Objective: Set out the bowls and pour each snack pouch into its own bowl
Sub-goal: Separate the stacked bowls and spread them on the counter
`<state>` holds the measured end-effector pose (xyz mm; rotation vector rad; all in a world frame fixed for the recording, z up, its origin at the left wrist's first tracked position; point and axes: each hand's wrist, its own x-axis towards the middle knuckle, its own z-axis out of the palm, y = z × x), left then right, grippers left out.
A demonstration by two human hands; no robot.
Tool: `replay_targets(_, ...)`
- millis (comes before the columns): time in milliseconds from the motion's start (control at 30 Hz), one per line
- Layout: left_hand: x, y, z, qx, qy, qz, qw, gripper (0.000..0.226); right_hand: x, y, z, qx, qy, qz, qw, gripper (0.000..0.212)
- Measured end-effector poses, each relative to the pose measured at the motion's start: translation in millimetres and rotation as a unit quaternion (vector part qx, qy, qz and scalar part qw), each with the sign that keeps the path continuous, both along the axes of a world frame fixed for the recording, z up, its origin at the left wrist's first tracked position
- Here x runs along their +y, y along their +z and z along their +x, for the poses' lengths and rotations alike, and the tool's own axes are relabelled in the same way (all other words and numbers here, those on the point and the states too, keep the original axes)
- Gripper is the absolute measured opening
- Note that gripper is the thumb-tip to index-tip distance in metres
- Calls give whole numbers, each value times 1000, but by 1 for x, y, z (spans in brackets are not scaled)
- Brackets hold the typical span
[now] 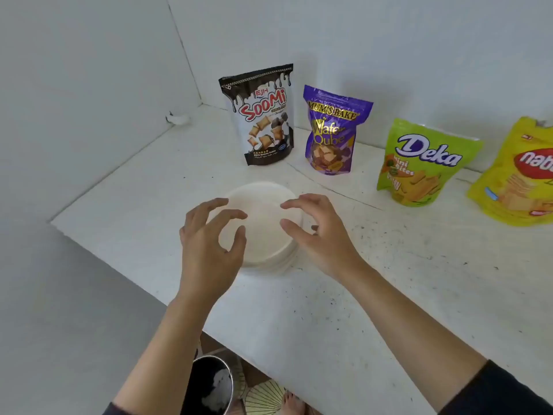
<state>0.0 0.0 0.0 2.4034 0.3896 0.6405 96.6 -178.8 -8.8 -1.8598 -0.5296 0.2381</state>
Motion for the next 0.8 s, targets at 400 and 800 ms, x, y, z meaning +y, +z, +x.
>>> replay_targets(400,45,-5,0,128,-52,-199,970,53,23,0,5,47,-74,-47,995,39)
replay_targets(800,58,-1,13,145,-76,-200,966,51,24,-4,5,-6,-78,-119,990,39)
